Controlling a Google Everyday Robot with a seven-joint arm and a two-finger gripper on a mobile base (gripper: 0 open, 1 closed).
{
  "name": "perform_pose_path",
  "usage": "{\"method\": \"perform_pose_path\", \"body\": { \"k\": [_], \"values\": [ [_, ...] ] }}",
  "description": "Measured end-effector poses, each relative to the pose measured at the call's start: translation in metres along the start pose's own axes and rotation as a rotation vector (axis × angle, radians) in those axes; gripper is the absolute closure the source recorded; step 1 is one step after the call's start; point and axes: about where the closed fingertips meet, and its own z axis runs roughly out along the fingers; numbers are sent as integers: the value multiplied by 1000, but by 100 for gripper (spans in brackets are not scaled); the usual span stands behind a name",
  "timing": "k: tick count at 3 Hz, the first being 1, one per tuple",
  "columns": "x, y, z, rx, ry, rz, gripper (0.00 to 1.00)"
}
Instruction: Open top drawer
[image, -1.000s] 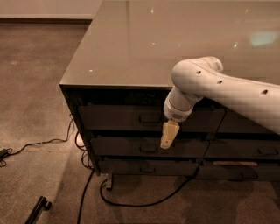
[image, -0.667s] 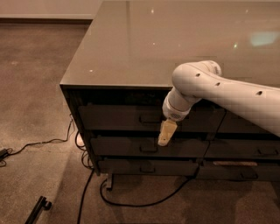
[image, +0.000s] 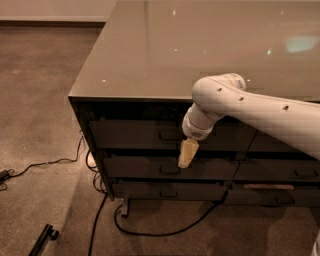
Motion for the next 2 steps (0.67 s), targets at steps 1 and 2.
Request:
{"method": "perform_pose_path", "body": {
  "k": [1, 2],
  "values": [
    [-4, -2, 8, -2, 5, -14, 0],
    [-14, -10, 16, 1, 11, -34, 0]
  ]
}}
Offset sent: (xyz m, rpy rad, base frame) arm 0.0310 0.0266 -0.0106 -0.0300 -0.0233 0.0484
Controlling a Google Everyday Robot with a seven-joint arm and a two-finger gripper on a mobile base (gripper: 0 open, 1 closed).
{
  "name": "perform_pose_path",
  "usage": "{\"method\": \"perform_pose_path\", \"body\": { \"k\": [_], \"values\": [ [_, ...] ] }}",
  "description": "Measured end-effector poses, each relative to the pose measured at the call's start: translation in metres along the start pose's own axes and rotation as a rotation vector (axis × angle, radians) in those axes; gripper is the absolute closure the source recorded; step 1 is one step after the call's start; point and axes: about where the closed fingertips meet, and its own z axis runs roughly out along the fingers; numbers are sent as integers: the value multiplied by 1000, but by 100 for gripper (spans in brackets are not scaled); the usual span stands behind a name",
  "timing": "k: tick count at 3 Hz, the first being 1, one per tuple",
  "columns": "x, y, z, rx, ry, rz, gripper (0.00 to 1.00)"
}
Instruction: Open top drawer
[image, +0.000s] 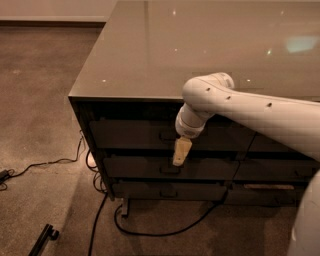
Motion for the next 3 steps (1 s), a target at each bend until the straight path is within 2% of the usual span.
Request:
{"method": "perform_pose_path", "body": {
  "k": [1, 3],
  "values": [
    [-5, -7, 3, 5, 23, -26, 18],
    [6, 2, -3, -4, 79, -47, 65]
  ]
}}
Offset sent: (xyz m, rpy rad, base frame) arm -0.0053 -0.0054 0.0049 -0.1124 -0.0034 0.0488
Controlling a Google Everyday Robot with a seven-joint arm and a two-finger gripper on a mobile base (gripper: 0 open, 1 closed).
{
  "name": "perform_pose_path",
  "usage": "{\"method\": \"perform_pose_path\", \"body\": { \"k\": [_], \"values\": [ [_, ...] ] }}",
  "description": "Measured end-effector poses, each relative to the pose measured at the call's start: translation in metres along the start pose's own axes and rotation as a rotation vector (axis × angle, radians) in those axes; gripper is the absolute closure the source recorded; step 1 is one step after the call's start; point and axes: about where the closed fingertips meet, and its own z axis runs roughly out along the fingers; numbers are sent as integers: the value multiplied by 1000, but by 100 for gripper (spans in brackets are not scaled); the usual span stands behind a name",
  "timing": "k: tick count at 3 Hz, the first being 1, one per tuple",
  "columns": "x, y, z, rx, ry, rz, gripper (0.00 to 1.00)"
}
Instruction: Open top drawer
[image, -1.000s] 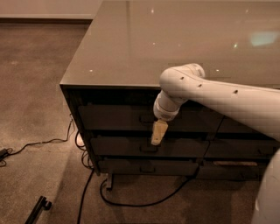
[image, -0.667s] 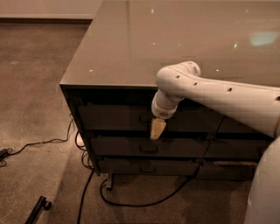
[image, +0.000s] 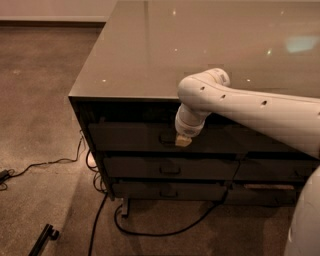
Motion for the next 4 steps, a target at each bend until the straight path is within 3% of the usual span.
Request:
{"method": "perform_pose_path", "body": {
  "k": [1, 2, 4],
  "values": [
    [-1, -1, -8, 0, 0, 0, 88],
    [-3, -3, -16, 0, 0, 0, 100],
    [-4, -5, -23, 0, 0, 0, 58]
  ]
}}
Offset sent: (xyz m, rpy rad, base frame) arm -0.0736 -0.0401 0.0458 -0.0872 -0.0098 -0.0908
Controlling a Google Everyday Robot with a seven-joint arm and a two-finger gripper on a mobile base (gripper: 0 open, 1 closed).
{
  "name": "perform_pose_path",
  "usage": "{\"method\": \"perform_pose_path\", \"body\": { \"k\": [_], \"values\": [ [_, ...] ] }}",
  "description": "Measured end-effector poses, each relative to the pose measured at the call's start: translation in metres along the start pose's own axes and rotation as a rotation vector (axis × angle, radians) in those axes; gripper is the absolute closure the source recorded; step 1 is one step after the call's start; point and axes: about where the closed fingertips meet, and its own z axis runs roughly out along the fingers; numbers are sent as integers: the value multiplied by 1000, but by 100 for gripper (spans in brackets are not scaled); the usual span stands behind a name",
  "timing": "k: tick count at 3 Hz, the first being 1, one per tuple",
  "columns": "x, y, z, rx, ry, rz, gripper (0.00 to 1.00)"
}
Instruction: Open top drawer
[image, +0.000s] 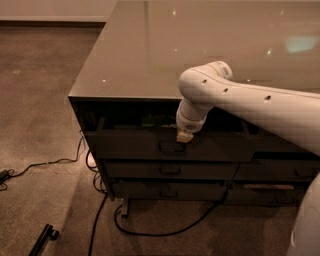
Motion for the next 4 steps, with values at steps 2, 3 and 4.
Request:
{"method": "perform_pose_path", "body": {
  "k": [2, 3, 4],
  "values": [
    [0, 0, 0, 0, 0, 0, 12],
    [0, 1, 4, -3, 0, -15, 0],
    [6, 10, 9, -9, 12, -17, 0]
  ]
}}
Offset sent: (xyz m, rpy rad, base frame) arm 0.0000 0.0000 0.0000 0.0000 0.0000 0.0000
